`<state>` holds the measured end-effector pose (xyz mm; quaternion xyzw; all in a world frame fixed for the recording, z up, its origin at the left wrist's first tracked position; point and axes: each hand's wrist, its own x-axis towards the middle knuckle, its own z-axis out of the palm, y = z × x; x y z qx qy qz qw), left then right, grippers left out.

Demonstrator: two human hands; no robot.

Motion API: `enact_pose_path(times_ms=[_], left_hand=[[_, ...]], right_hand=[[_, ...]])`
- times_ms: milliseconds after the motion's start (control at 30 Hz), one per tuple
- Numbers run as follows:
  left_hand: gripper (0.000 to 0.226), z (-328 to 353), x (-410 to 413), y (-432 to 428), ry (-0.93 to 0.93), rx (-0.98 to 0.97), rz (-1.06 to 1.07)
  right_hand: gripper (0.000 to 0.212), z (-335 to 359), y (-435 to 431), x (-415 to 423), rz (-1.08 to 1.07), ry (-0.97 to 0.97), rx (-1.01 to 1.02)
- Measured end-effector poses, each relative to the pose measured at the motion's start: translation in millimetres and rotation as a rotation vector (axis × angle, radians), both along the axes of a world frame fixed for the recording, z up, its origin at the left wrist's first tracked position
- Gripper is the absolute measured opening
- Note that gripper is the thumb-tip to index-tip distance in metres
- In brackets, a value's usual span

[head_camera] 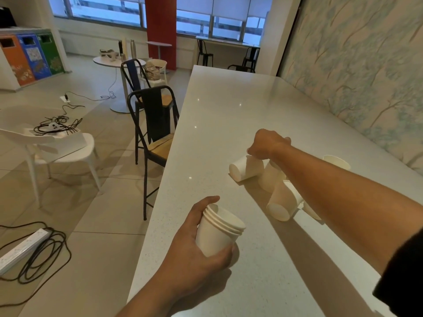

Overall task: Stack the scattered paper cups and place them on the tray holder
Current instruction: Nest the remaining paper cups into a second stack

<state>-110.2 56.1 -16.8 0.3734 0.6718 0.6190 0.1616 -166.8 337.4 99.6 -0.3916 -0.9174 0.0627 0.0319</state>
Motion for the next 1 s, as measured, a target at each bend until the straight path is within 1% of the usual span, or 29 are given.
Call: enact_pose_path(times_ms=[33,67,133,167,233,367,400,467,567,633,700,800,900,1000], left_hand=[[0.086,0,0,0,-0.004,0.0,0.0],[0.087,0,0,0,-0.008,0.002,-0.001],[0.087,0,0,0,-0.016,0.007,0.001],[0.087,0,0,0,-0.018,0.009,0.001],[0.087,1,0,0,-0.014,0.01,0.0],[0.085,3,1,-1,-0.004,0.018,-0.001],[0.085,3,1,-1,-0.001,0.022,-0.001],[0.086,4,1,0,0.004,0.018,0.002],[0.096,3,1,1,-0.013,0.002,0.0],[0.104,2,1,1,-0.034,-0.023,0.011],[0.107,1,0,2,-0.047,-0.035,0.022],[0.109,3,1,0,-0.037,-0.037,0.021],[0.107,6,2,-1,0.001,-0.017,-0.017],[0.096,8,3,0,0.04,0.016,-0.064]], right_hand=[[0.008,-2,-1,-2,0.006,0.013,0.004],[0.008,-4,-2,-3,0.018,0.035,0.002],[0.017,-4,-8,-3,0.048,0.082,-0.035],[0.016,-1,-11,-1,0.071,0.127,-0.07],[0.015,8,-23,7,0.131,0.257,-0.177],[0.016,30,-59,53,0.245,0.623,-0.467],[0.017,34,-68,69,0.269,0.691,-0.539],[0.015,36,-84,100,0.324,0.752,-0.653],[0.012,23,-104,130,0.377,0.734,-0.789],[0.015,12,-112,139,0.367,0.745,-0.874],[0.018,8,-116,145,0.356,0.779,-0.895],[0.017,11,-112,152,0.38,0.801,-0.87],[0.016,7,-111,153,0.387,0.684,-0.841],[0.015,-10,-126,152,0.4,0.567,-0.884]])
